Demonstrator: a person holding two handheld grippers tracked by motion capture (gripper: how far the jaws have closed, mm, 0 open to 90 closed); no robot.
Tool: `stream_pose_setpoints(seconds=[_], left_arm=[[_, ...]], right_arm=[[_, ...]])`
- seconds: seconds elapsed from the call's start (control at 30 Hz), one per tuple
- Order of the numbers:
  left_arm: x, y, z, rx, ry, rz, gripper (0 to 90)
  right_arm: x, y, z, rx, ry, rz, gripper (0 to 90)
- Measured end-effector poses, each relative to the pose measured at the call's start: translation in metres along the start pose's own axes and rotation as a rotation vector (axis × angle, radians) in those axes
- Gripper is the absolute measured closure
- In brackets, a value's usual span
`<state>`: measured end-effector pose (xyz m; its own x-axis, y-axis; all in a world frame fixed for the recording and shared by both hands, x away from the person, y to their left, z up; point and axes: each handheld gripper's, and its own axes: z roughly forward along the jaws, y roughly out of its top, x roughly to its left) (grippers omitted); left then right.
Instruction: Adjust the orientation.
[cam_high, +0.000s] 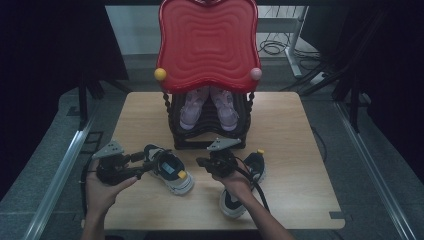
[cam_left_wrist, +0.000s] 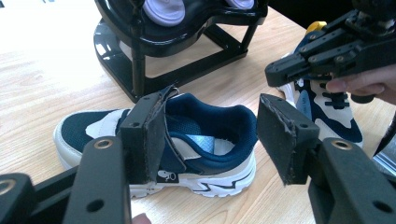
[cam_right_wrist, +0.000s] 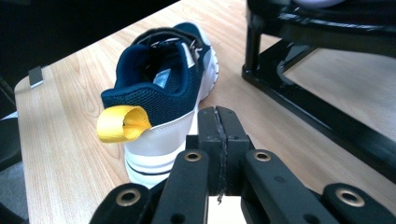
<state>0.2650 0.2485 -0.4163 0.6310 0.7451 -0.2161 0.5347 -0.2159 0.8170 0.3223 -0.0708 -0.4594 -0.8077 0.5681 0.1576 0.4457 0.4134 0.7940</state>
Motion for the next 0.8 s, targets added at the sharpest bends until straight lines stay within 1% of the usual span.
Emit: stream_pose_setpoints(seconds=[0.17, 0.23, 0.27, 0.37, 0.53, 0.57, 0.6, 0.7, 0.8], left_arm=[[0.001, -0.001, 0.001, 0.004, 0.005, -0.004, 42.3], [0.0, -0.001, 0.0, 0.001, 0.007, -0.004, 42.6], [-0.001, -0.001, -0.001, -0.014, 0.011, -0.001, 42.8], [-0.002, 0.0, -0.003, -0.024, 0.014, 0.003, 42.9], [-0.002, -0.001, -0.003, -0.022, 0.015, 0.001, 42.8], [-0.001, -0.001, -0.003, -0.021, 0.011, -0.002, 42.8], [-0.001, -0.001, -0.003, -0.021, 0.011, -0.002, 42.9], [-0.002, -0.001, -0.003, -0.017, -0.006, -0.001, 43.6], [-0.003, -0.001, -0.002, -0.011, -0.008, 0.002, 44.1]], right_arm=[[0.002, -0.001, 0.006, 0.011, 0.007, -0.001, 89.7], [0.003, -0.001, 0.008, 0.015, 0.006, -0.003, 89.7], [0.003, -0.001, 0.011, 0.023, 0.005, -0.007, 89.7], [0.004, -0.001, 0.017, 0.038, 0.008, -0.014, 89.7], [0.005, -0.002, 0.025, 0.059, 0.008, -0.015, 89.7], [0.006, -0.003, 0.029, 0.069, 0.006, -0.023, 89.7], [0.006, -0.003, 0.029, 0.069, 0.006, -0.023, 89.7], [0.011, -0.004, 0.036, 0.087, 0.004, -0.049, 89.7], [0.014, -0.004, 0.041, 0.102, 0.007, -0.06, 89.7]])
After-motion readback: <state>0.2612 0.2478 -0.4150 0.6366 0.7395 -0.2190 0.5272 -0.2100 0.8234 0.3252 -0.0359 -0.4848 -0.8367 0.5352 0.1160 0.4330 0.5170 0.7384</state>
